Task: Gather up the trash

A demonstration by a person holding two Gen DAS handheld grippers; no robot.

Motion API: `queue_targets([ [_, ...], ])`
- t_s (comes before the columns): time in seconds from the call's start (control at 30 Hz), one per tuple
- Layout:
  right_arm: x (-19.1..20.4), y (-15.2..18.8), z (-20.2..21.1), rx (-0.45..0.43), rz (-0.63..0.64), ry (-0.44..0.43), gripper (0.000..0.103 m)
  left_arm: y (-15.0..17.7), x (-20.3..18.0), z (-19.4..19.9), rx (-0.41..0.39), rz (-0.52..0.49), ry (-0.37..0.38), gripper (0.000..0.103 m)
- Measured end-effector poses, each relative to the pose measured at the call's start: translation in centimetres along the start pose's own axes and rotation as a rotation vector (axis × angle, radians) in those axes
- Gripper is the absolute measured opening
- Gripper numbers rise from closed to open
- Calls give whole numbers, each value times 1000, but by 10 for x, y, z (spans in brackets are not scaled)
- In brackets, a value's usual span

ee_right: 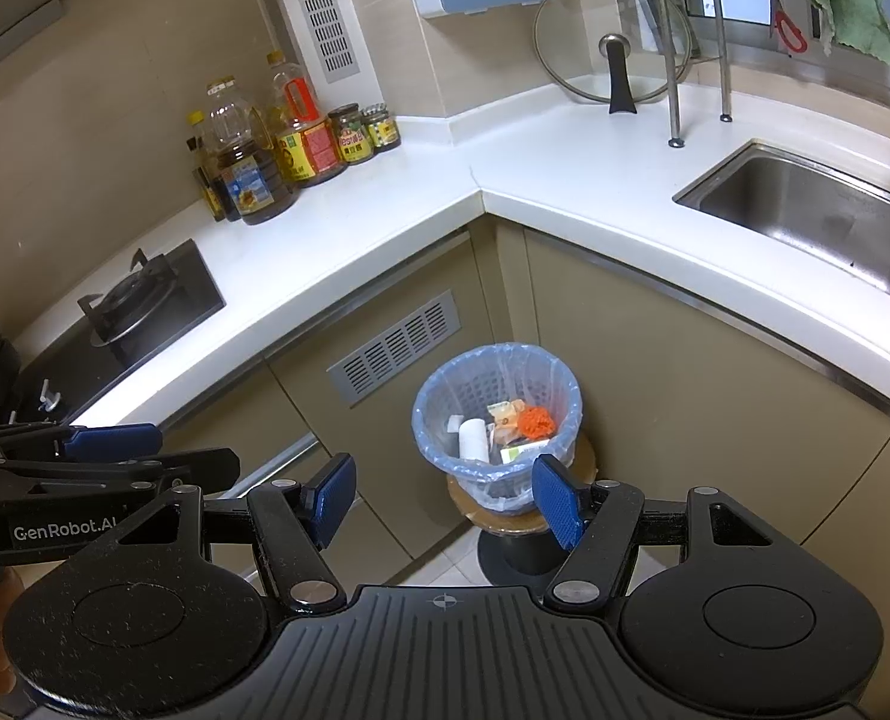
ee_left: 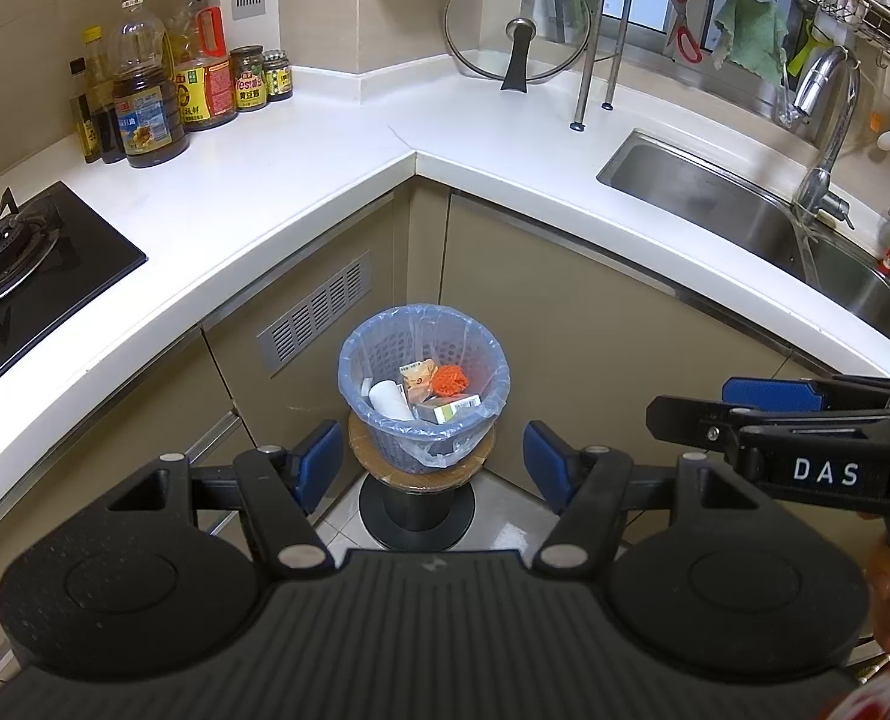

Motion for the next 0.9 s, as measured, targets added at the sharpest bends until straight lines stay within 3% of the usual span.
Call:
queue_targets([
  [0.9,0,-1,-4,1,-4,4,65,-3,-2,-6,-4,3,1,70],
])
Point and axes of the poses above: each gripper's, at about its wrist camera, not at the fingertips, and z roughly against the way its jaws point, x to its left, y to its underside, the point moved 9 cm from there along -z, roughly the way its jaws point, and after that the axes turned 11 degrees about -x, right-handed, at the moved point
